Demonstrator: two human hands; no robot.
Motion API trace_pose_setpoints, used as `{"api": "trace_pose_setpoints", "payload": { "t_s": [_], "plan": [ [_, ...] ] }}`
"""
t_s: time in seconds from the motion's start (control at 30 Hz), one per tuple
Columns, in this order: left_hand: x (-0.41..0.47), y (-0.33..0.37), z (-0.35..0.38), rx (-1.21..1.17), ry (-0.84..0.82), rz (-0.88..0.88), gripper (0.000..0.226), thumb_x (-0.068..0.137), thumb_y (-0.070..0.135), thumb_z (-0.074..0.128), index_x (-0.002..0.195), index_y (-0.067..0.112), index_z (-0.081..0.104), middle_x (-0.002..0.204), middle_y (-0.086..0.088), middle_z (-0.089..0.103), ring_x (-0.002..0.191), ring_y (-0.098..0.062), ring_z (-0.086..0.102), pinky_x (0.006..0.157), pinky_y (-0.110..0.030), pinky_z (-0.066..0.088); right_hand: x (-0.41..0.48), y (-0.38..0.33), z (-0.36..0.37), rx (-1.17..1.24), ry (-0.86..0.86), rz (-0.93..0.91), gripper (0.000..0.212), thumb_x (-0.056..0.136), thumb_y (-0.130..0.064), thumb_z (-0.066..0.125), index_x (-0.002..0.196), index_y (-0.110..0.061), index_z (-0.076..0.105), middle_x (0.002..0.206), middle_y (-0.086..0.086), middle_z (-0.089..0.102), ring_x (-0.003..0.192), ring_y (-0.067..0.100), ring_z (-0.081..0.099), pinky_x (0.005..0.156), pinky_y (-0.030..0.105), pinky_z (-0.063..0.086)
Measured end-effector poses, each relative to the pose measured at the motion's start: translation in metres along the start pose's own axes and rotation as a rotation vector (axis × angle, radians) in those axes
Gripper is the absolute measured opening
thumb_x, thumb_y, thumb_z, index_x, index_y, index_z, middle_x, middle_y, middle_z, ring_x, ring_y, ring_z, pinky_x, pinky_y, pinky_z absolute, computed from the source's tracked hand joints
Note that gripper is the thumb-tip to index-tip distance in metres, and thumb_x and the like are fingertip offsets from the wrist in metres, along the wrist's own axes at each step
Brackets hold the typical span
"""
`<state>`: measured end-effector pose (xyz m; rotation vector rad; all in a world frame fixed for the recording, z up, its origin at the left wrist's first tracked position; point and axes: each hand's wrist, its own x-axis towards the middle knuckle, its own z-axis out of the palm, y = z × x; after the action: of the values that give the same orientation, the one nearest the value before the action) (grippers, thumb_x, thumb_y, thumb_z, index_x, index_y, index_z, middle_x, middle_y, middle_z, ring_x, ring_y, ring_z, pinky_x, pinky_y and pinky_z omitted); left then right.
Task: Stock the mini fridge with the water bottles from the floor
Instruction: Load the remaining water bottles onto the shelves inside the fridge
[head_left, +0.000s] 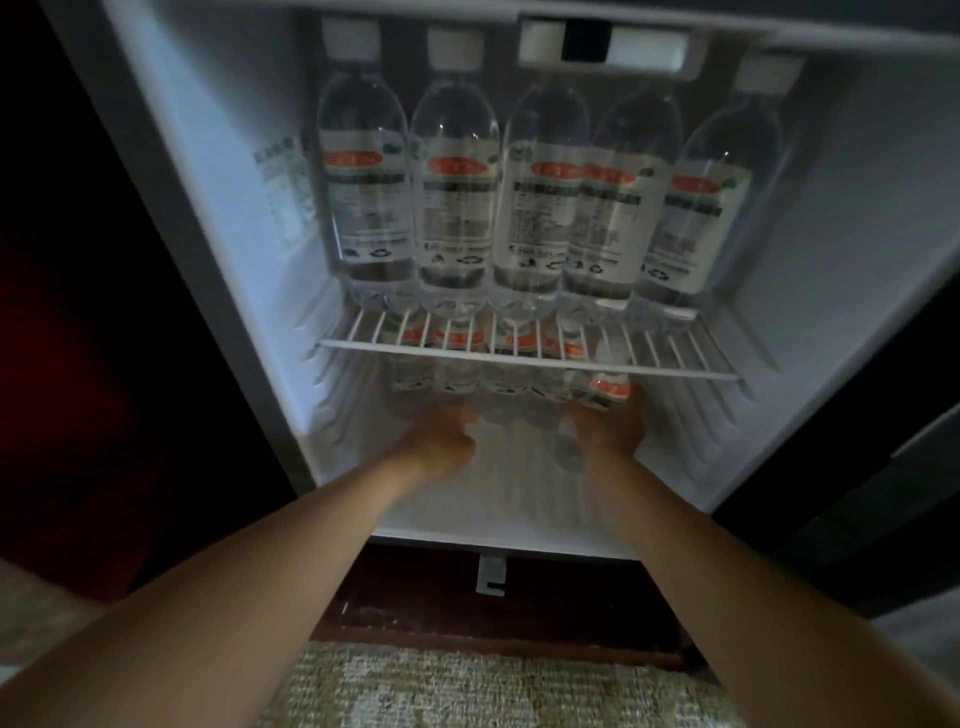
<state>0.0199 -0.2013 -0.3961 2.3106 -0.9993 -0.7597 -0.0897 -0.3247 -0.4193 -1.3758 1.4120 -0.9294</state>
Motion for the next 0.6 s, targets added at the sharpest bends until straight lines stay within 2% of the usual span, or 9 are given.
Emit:
{"api": "trace_pose_setpoints", "payload": {
  "t_s": [0.07, 0.13, 0.2, 0.27, 0.37, 0.5, 0.6],
  "plan": [
    [0.007, 0.0, 0.002, -0.078, 0.105, 0.03, 0.042, 0.086, -0.009, 0.037, 0.124, 0.001, 0.054, 0.134, -0.016, 0.053, 0.124, -0.027, 0.049, 0.08, -0.019, 0.043, 0.008, 0.004, 0.003, 0.064, 0.036, -0.029, 0.069, 0.067, 0.004, 0.073, 0.129, -0.004, 0.045, 0.131, 0.014, 0.054, 0.12, 0.026, 0.053, 0.082, 0.015, 0.037],
    [0.014, 0.0, 0.005, -0.099, 0.201, 0.025, 0.038, 0.086, -0.01, 0.037, 0.116, -0.001, 0.058, 0.127, -0.019, 0.057, 0.118, -0.03, 0.053, 0.081, -0.023, 0.042, 0.009, 0.013, 0.008, 0.126, 0.076, -0.055, 0.076, 0.065, 0.008, 0.073, 0.132, -0.003, 0.041, 0.132, 0.013, 0.052, 0.121, 0.025, 0.052, 0.087, 0.015, 0.037],
    [0.019, 0.0, 0.008, -0.093, 0.235, 0.024, 0.039, 0.084, -0.008, 0.039, 0.117, 0.002, 0.057, 0.128, -0.018, 0.056, 0.119, -0.031, 0.052, 0.086, -0.025, 0.042, 0.006, 0.026, 0.014, 0.115, 0.114, -0.052, 0.071, 0.067, 0.007, 0.072, 0.131, 0.001, 0.042, 0.131, 0.017, 0.051, 0.122, 0.028, 0.05, 0.091, 0.018, 0.036],
    [0.025, -0.002, 0.009, -0.08, 0.235, 0.044, 0.044, 0.084, -0.006, 0.041, 0.125, 0.005, 0.051, 0.134, -0.017, 0.05, 0.123, -0.03, 0.049, 0.094, -0.027, 0.04, 0.0, 0.037, 0.02, 0.08, 0.137, -0.007, 0.065, 0.071, 0.004, 0.071, 0.129, 0.005, 0.041, 0.129, 0.022, 0.05, 0.121, 0.034, 0.048, 0.096, 0.029, 0.036],
    [0.032, -0.004, 0.007, -0.166, 0.28, 0.048, 0.051, 0.082, -0.008, 0.042, 0.132, 0.004, 0.046, 0.135, -0.02, 0.046, 0.122, -0.033, 0.049, 0.097, -0.029, 0.041, -0.002, 0.042, 0.026, -0.031, 0.17, 0.057, 0.061, 0.079, -0.004, 0.067, 0.131, 0.003, 0.038, 0.131, 0.026, 0.046, 0.122, 0.039, 0.043, 0.1, 0.041, 0.033],
    [0.041, -0.009, 0.006, -0.173, 0.321, 0.094, 0.06, 0.078, -0.008, 0.045, 0.136, 0.007, 0.044, 0.131, -0.024, 0.049, 0.116, -0.039, 0.054, 0.097, -0.041, 0.047, 0.007, 0.039, 0.032, -0.052, 0.168, 0.088, 0.064, 0.083, -0.005, 0.063, 0.139, -0.002, 0.031, 0.137, 0.023, 0.041, 0.124, 0.042, 0.04, 0.103, 0.044, 0.032],
    [0.048, -0.014, 0.007, -0.163, 0.347, 0.094, 0.059, 0.078, -0.008, 0.046, 0.135, 0.006, 0.045, 0.135, -0.022, 0.047, 0.12, -0.037, 0.051, 0.1, -0.039, 0.045, 0.02, 0.035, 0.029, -0.037, 0.146, 0.056, 0.065, 0.085, -0.003, 0.059, 0.142, -0.003, 0.027, 0.142, 0.023, 0.037, 0.13, 0.038, 0.039, 0.104, 0.037, 0.029]
  ]
}}
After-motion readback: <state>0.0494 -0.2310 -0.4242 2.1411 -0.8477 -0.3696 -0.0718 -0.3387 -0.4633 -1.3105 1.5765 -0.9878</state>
